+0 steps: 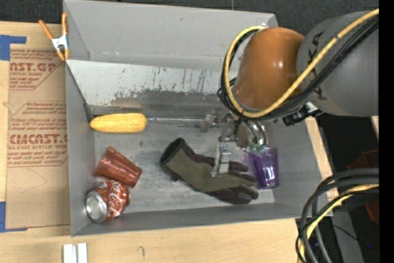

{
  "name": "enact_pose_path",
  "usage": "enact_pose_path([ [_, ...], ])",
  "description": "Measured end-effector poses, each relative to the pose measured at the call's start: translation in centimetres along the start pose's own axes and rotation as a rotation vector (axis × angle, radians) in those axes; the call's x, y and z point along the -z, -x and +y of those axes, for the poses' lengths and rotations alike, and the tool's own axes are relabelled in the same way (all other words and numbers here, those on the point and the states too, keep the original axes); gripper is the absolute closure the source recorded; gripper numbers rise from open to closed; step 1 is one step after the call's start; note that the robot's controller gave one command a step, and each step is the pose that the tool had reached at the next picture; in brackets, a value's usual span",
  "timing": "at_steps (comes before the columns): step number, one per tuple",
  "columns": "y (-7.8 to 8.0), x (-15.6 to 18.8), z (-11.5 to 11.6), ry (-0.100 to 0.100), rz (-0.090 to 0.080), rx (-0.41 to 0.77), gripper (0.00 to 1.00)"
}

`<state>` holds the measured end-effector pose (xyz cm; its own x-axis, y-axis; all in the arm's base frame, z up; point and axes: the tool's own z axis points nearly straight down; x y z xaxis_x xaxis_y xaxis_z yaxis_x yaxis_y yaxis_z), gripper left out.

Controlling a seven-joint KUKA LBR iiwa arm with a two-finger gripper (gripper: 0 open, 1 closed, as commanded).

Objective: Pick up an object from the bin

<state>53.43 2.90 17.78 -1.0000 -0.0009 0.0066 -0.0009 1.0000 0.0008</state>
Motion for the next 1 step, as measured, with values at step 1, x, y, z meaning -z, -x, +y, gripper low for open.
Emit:
enact_pose_path([
  [1,0.16,0.47,0.00,0.000,-0.008,-0.001,0.00],
])
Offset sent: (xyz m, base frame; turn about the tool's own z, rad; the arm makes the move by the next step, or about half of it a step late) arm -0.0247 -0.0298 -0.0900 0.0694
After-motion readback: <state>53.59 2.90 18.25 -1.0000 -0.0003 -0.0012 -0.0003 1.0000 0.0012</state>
